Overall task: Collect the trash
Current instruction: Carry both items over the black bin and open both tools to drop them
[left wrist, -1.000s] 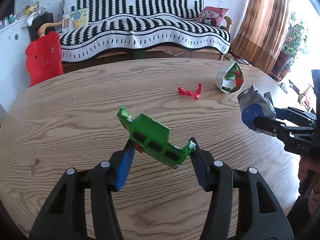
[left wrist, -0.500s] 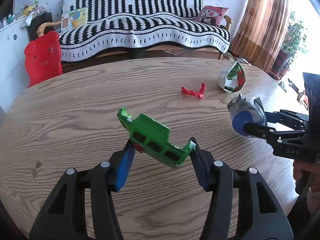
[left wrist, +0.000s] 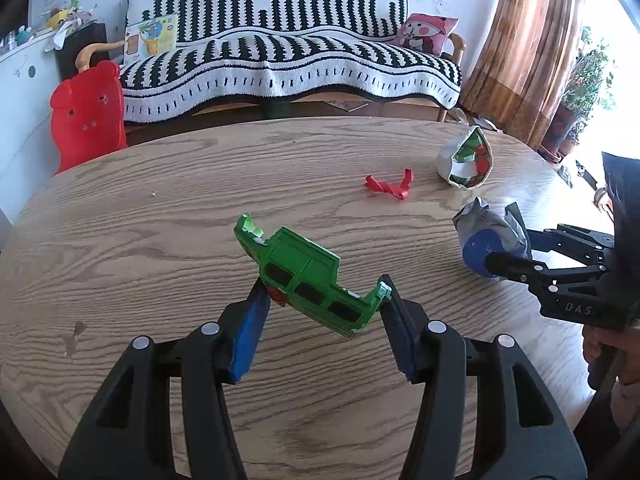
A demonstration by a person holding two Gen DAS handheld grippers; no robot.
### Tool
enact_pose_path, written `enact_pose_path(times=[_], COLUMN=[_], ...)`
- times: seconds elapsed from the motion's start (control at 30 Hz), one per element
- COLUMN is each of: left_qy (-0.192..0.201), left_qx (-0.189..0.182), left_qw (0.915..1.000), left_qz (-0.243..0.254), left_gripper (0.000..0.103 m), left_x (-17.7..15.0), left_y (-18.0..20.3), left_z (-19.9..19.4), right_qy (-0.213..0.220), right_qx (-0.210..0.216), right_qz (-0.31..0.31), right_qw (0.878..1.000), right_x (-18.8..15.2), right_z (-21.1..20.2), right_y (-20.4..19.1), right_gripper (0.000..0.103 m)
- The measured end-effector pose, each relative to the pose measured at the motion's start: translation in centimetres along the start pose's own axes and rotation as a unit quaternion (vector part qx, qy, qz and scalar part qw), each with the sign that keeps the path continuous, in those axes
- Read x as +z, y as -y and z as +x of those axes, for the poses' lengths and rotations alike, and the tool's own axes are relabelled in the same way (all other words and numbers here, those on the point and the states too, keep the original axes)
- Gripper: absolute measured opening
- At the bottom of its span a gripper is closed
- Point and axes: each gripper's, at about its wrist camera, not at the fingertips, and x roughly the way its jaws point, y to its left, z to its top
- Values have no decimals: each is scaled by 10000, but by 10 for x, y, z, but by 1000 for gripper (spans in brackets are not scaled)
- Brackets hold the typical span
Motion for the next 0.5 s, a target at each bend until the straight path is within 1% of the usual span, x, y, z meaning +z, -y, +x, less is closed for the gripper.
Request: enact_pose_path(times=[0.13, 0.27, 0.33, 0.4, 0.5], left_qy=[38, 143, 258, 350, 538], left_qx=[1, -56, -98, -241, -470], left_qw=[10000, 9998, 9996, 9990, 9966], left_qz=[-45, -90, 25, 157, 415], left_gripper=[54, 54, 54, 54, 54], left_x=[1, 5, 7, 9, 12], left_y=[-1, 2, 15, 33, 68], left_z=[-1, -6, -11, -17, -32], right_qy=[50, 167, 276, 493, 879], right_qx=[-8, -121, -225, -370, -483], right_qz=[-36, -168, -134, 12, 357], right_qw=[10000, 9996, 9993, 9981, 9943], right_x=[2, -1, -5, -9, -16], right_z=[-3, -20, -33, -52, -93], right_y=[-3, -2, 4, 14, 30], right_gripper=[54, 54, 54, 54, 54])
